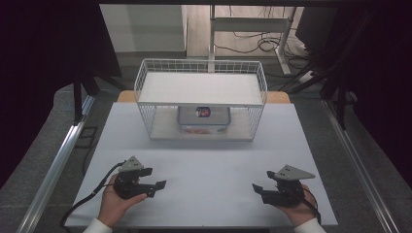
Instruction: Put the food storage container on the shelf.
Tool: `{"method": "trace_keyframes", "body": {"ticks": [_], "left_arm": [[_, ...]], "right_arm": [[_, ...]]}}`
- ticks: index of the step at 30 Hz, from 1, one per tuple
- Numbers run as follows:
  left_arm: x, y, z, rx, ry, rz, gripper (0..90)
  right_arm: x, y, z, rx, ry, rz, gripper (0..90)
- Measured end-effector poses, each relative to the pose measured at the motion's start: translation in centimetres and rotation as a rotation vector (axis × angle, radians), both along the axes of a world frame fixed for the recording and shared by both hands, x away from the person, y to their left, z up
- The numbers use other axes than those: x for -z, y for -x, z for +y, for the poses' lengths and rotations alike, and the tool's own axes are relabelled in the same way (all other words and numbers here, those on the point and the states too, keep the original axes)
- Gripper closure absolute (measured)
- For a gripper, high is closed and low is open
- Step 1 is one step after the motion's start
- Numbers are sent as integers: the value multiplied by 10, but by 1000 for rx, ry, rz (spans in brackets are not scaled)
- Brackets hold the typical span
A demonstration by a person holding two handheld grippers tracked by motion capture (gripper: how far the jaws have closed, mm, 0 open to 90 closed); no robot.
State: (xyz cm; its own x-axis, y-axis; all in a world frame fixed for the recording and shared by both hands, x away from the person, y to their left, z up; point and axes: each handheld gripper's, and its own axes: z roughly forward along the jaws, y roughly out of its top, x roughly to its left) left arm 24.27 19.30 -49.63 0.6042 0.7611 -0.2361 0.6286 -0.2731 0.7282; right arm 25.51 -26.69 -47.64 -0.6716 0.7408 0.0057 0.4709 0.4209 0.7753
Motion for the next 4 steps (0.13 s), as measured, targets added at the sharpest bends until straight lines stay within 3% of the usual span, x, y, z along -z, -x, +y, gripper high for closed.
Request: {"method": "trace_keyframes", "body": {"ticks": [4], "left_arm": [[1,-1,0,-2,-6,-1,240]], "right_arm": [[1,1,1,-4,24,-13,224]]}}
